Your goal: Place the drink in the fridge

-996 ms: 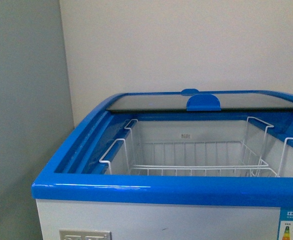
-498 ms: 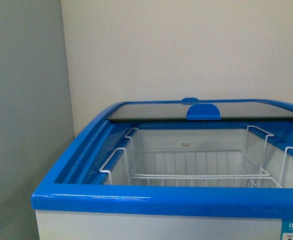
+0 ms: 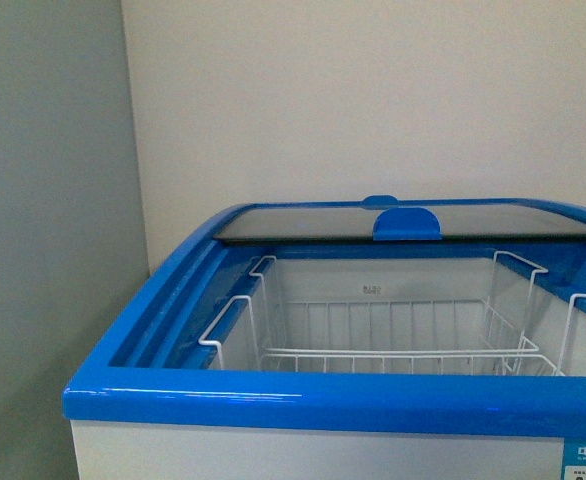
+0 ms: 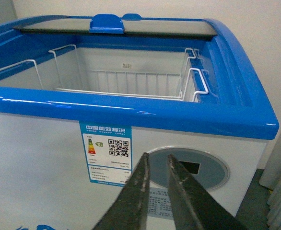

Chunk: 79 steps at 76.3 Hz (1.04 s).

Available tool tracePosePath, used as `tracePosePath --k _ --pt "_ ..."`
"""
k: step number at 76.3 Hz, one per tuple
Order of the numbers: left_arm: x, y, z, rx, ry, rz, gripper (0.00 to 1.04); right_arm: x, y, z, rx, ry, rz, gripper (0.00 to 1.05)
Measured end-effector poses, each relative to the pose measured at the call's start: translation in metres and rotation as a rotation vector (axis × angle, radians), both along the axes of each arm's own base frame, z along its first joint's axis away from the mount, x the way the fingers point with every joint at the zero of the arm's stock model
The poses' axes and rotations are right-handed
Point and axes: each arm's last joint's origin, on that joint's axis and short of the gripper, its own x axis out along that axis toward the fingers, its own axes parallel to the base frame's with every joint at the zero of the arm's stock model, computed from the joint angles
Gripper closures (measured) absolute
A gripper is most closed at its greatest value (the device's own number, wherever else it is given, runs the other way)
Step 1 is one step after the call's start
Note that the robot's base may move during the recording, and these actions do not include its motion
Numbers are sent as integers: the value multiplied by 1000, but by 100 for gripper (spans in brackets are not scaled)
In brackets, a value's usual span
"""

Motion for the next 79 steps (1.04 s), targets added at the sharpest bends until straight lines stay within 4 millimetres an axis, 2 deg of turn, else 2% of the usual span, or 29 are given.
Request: tracePosePath --k 6,9,32,37,79 --pt "0 0 0 0 0 0 73 0 0 0 0 0 0 71" --pt "0 0 0 0 0 0 61 0 0 0 0 0 0 59" --pt "0 0 0 1 0 0 7 0 0 0 1 0 0 6" --pt "0 0 0 0 0 0 9 0 0 0 1 0 0 7" --pt "0 0 0 0 0 0 8 0 0 0 1 0 0 7"
